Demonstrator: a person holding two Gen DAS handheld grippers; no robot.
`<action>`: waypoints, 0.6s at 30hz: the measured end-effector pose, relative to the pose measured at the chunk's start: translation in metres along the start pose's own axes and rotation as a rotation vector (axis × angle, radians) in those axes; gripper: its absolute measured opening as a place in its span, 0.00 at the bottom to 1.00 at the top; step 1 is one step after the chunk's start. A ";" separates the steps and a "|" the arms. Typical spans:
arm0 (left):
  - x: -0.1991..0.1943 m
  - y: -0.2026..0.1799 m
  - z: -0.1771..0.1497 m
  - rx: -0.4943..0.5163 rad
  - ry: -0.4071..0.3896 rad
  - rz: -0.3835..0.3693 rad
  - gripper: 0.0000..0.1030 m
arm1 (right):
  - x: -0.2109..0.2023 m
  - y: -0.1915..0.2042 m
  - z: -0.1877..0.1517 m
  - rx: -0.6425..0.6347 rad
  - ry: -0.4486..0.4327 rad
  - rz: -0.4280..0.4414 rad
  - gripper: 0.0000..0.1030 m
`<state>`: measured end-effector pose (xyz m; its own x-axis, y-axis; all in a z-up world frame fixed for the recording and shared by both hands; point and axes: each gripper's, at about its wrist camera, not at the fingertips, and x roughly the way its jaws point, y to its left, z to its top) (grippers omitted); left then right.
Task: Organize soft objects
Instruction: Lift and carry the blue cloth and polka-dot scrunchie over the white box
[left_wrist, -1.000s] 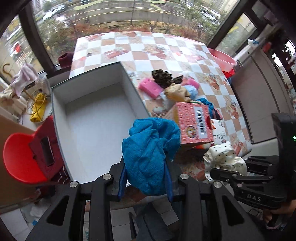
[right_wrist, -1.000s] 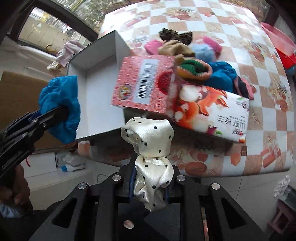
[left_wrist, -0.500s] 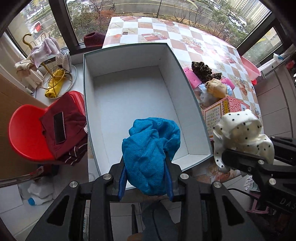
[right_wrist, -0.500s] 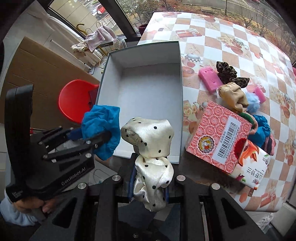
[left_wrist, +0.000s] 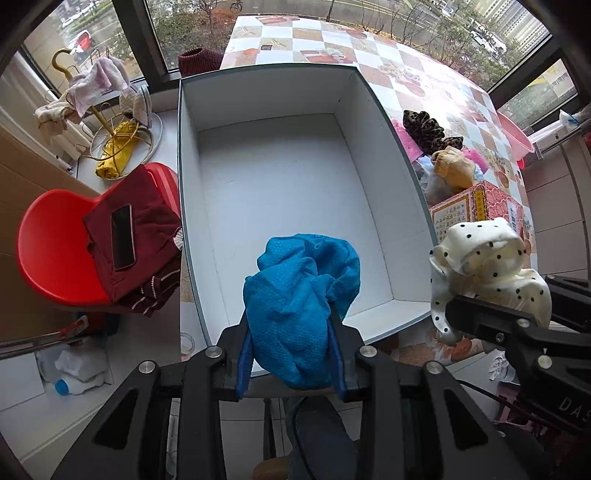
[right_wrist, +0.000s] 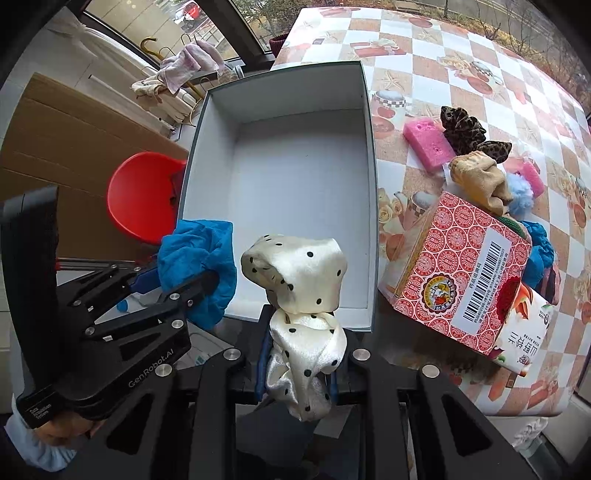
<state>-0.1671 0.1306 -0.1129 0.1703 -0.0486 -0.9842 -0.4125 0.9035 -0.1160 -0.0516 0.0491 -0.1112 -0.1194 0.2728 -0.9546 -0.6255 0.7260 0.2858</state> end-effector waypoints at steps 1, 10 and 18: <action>0.000 0.000 0.000 0.000 0.000 0.001 0.35 | 0.001 0.000 0.000 -0.002 0.001 -0.001 0.24; 0.003 0.001 0.000 -0.011 0.010 0.012 0.35 | 0.003 0.007 0.008 -0.021 0.000 -0.006 0.24; 0.004 0.002 0.000 -0.016 0.013 0.018 0.36 | 0.006 0.011 0.008 -0.039 0.009 -0.004 0.24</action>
<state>-0.1672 0.1319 -0.1166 0.1514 -0.0375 -0.9878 -0.4297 0.8974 -0.0999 -0.0536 0.0639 -0.1134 -0.1238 0.2647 -0.9563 -0.6556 0.7016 0.2791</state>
